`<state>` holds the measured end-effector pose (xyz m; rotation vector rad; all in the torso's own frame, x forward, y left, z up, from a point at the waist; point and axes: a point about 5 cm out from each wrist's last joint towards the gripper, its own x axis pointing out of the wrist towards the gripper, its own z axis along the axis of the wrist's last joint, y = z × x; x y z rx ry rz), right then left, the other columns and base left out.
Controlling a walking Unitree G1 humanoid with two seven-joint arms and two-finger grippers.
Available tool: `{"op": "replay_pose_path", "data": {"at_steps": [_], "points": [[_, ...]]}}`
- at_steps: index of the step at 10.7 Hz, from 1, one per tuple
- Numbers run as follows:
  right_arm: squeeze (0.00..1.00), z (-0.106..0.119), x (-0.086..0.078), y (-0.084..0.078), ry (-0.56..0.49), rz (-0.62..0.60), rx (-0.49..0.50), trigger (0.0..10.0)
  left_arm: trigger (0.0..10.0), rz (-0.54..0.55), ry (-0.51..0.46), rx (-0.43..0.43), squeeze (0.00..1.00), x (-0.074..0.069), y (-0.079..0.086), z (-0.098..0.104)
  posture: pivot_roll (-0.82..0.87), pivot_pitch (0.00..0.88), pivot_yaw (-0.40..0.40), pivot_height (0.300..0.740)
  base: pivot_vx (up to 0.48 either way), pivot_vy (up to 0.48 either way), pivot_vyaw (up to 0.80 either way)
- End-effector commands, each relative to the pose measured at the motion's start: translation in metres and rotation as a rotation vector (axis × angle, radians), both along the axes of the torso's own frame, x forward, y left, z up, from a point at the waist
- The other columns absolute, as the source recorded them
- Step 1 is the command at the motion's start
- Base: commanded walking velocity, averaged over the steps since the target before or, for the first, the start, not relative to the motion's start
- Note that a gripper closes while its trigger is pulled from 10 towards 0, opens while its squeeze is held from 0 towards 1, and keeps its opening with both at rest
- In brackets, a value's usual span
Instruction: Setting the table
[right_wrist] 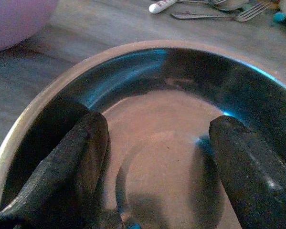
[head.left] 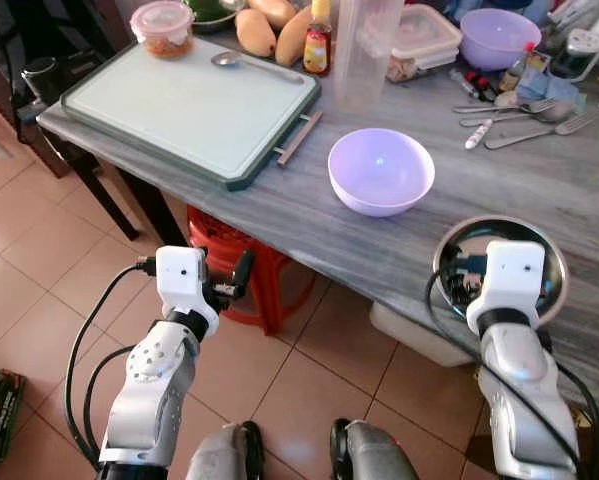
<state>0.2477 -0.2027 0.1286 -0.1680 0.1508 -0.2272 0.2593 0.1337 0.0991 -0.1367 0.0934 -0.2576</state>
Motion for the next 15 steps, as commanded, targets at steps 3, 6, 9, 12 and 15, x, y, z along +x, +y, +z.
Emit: {"op": "replay_pose_path", "data": {"at_steps": [3,6,9,12,15], "points": [[0.0,-0.01,0.009,0.01,0.09,0.063,0.132,10.0,10.0,0.0,0.008,0.007,0.0,-0.001,0.0,0.0,-0.08,0.191,0.027,0.74,0.0,0.0,0.0],[0.0,-0.003,0.018,0.03,0.141,0.168,0.253,10.0,10.0,-0.003,0.02,0.012,0.0,-0.001,-0.001,-0.002,-0.08,0.189,0.024,0.74,0.0,0.0,0.0],[0.0,0.0,0.021,0.032,0.163,0.173,0.295,10.0,10.0,-0.007,0.03,0.012,0.0,0.0,-0.002,-0.003,-0.08,0.186,0.024,0.74,0.0,0.0,0.0],[0.0,0.007,0.035,0.027,0.141,0.181,0.314,10.0,10.0,-0.011,0.032,0.013,0.0,0.0,-0.003,-0.003,-0.08,0.182,0.024,0.74,0.0,0.0,0.0],[0.0,0.013,0.044,0.031,0.122,0.227,0.323,10.0,10.0,-0.004,0.034,0.013,0.0,0.001,-0.002,-0.003,-0.07,0.182,0.023,0.74,0.0,0.0,0.0]]}}
